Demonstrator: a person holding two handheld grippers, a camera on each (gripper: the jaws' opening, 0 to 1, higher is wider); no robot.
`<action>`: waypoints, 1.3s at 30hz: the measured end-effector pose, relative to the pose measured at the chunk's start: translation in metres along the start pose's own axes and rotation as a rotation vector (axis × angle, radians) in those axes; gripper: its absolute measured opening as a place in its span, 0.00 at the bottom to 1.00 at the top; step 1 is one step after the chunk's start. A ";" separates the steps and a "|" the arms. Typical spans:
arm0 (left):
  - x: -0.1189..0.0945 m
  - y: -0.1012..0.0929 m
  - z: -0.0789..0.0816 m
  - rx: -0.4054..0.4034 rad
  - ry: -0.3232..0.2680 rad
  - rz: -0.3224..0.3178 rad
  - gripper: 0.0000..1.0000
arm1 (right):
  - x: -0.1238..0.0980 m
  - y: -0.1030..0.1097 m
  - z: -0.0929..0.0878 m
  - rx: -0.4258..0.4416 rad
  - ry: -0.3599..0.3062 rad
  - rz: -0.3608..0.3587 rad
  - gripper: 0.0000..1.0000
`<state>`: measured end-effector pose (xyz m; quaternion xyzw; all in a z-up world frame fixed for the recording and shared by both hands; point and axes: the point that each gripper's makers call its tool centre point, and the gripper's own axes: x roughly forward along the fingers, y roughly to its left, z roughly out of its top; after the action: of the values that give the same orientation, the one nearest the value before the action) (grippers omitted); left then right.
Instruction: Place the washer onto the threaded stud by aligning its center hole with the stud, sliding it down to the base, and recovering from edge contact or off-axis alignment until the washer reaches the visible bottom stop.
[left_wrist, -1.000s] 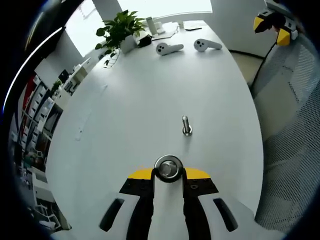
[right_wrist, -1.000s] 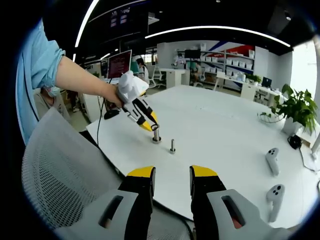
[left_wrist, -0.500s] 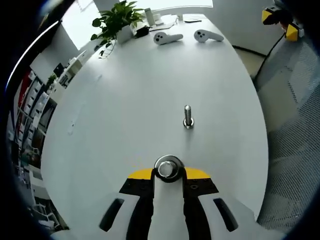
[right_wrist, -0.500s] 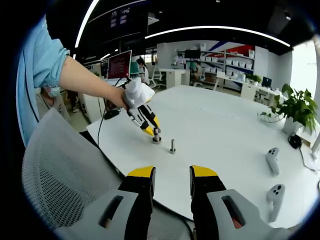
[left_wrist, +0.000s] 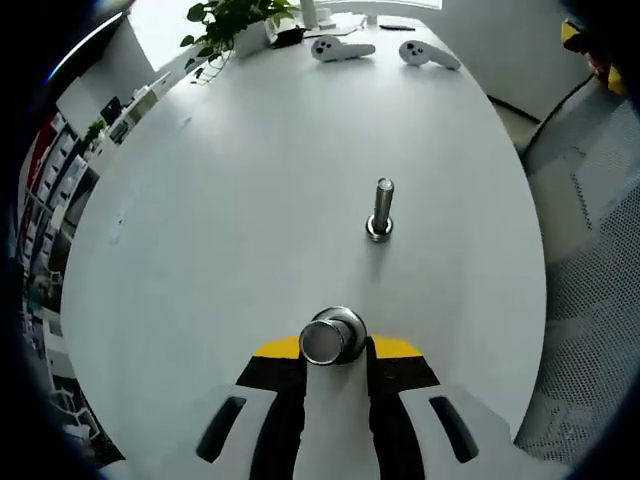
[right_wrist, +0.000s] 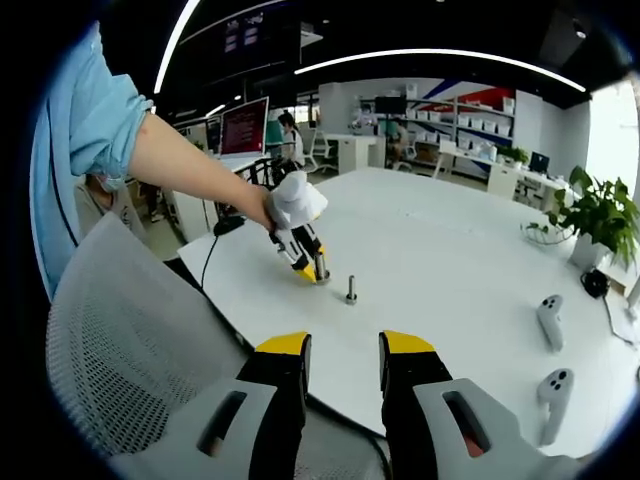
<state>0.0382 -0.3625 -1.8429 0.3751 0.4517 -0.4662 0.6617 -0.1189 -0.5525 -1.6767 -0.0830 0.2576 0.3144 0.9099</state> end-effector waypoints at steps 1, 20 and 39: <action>0.004 -0.005 -0.008 -0.007 0.042 -0.023 0.14 | 0.000 0.000 -0.001 -0.001 0.006 0.004 0.29; -0.119 -0.030 -0.045 -0.334 -0.164 0.183 0.29 | 0.002 0.010 -0.005 -0.059 0.039 0.060 0.29; -0.237 -0.128 -0.030 -0.748 -0.660 0.423 0.49 | 0.001 0.037 -0.012 -0.128 0.079 0.212 0.30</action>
<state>-0.1286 -0.3048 -1.6371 0.0303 0.2696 -0.2235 0.9362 -0.1460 -0.5268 -1.6875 -0.1257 0.2798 0.4211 0.8536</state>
